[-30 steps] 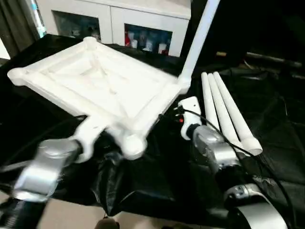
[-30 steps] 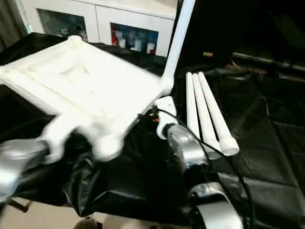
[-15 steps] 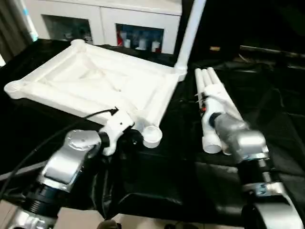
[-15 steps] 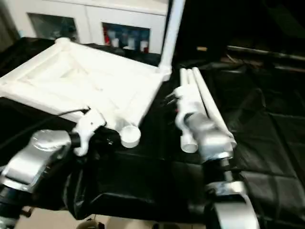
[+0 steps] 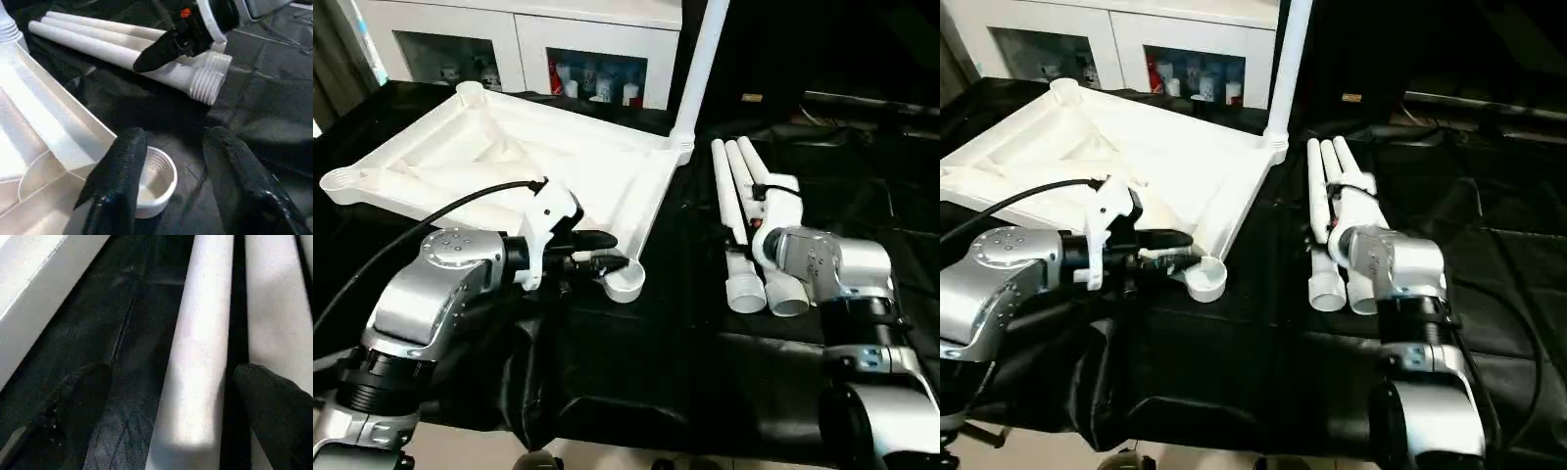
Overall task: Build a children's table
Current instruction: Pick table leg
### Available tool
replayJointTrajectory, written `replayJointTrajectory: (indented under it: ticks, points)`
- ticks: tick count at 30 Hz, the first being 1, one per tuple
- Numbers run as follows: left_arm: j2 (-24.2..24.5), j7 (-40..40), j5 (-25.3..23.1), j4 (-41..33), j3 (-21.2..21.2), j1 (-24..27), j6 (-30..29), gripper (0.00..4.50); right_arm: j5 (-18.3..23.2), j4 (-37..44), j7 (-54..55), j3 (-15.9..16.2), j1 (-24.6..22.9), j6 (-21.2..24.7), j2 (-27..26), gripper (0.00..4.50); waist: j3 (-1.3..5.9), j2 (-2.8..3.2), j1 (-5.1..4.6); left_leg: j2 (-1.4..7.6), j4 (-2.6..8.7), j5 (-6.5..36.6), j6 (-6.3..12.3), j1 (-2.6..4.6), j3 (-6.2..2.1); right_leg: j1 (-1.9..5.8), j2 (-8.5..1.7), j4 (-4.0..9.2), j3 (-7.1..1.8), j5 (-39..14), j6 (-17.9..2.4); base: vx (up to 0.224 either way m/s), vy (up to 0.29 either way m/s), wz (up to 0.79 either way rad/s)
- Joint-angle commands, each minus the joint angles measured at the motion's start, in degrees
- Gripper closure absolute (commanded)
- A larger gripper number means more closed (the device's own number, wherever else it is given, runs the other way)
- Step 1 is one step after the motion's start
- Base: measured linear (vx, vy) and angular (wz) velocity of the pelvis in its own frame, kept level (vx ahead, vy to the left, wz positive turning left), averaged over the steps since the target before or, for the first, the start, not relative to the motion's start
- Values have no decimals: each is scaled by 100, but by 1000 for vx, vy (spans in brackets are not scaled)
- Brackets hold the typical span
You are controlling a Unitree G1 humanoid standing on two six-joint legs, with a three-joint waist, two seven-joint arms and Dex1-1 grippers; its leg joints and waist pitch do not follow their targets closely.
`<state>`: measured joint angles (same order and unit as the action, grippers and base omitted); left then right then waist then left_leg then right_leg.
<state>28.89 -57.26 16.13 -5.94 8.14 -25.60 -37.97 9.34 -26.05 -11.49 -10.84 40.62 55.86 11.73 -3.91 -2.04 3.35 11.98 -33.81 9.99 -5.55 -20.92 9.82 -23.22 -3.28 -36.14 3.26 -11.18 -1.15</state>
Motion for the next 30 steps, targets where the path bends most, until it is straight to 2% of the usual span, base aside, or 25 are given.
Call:
replayJointTrajectory:
  ticks: [1,3,7,9,10,11,13,15,19,20,24,30]
  points:
    - [52,-43,58,-128,103,-110,-99,192,-19,-85,70,-37,112,98,13,0,433,76,14,55,354,713,-262,69,26,340,-341,369,-282,-477,-1050,0,0,0]
    - [93,-50,82,-146,115,-130,-144,178,93,-192,47,-133,178,156,-20,0,442,78,24,52,350,667,-277,67,25,347,-342,361,-282,-414,-1038,0,0,0]
    - [145,-81,82,-140,150,-163,-153,139,179,-435,-41,-105,308,314,10,0,447,81,29,49,347,587,-263,63,23,354,-336,341,-277,-243,-1075,0,0,0]
    - [149,-85,81,-141,154,-164,-152,133,188,-491,-69,-96,330,371,14,0,450,61,32,46,343,571,-261,59,28,363,-337,341,-279,-219,-1072,0,0,0]
    - [155,-86,79,-157,169,-169,-164,133,222,-617,-128,-97,374,510,16,0,451,71,39,49,342,544,-257,58,26,363,-343,336,-279,-197,-1082,0,0,0]
    - [157,-86,78,-164,175,-171,-171,107,239,-654,-145,-103,386,544,15,0,457,69,37,45,339,523,-250,56,26,371,-339,329,-279,-160,-1101,0,0,0]
    - [169,-87,80,-184,191,-178,-179,96,244,-752,-169,-86,406,533,12,0,461,69,43,48,334,476,-246,52,27,372,-344,323,-277,-94,-1125,0,0,0]
    - [172,-83,81,-183,202,-182,-175,75,264,-808,-191,-95,422,536,10,0,461,44,46,49,335,473,-245,49,28,376,-349,320,-275,-127,-1129,0,0,0]
    - [195,-84,85,-194,221,-196,-162,45,348,-1143,-209,-100,499,579,-49,0,456,56,45,49,333,525,-253,53,30,367,-351,330,-276,-250,-1114,0,0,0]
    - [198,-88,73,-194,224,-191,-146,24,342,-1273,-205,-110,520,535,-75,17,458,36,49,51,334,516,-251,49,29,371,-358,325,-275,-268,-1112,0,0,0]
    - [223,-114,96,-247,227,-194,-163,2,328,-1486,-185,-100,563,501,-115,38,450,33,46,52,338,568,-268,52,28,359,-363,339,-272,-396,-1086,0,0,0]
    - [311,-241,75,-275,360,-217,-153,0,345,-1846,-102,-224,685,315,-101,81,447,12,39,53,342,671,-304,53,26,352,-361,349,-267,-564,-1033,0,0,0]
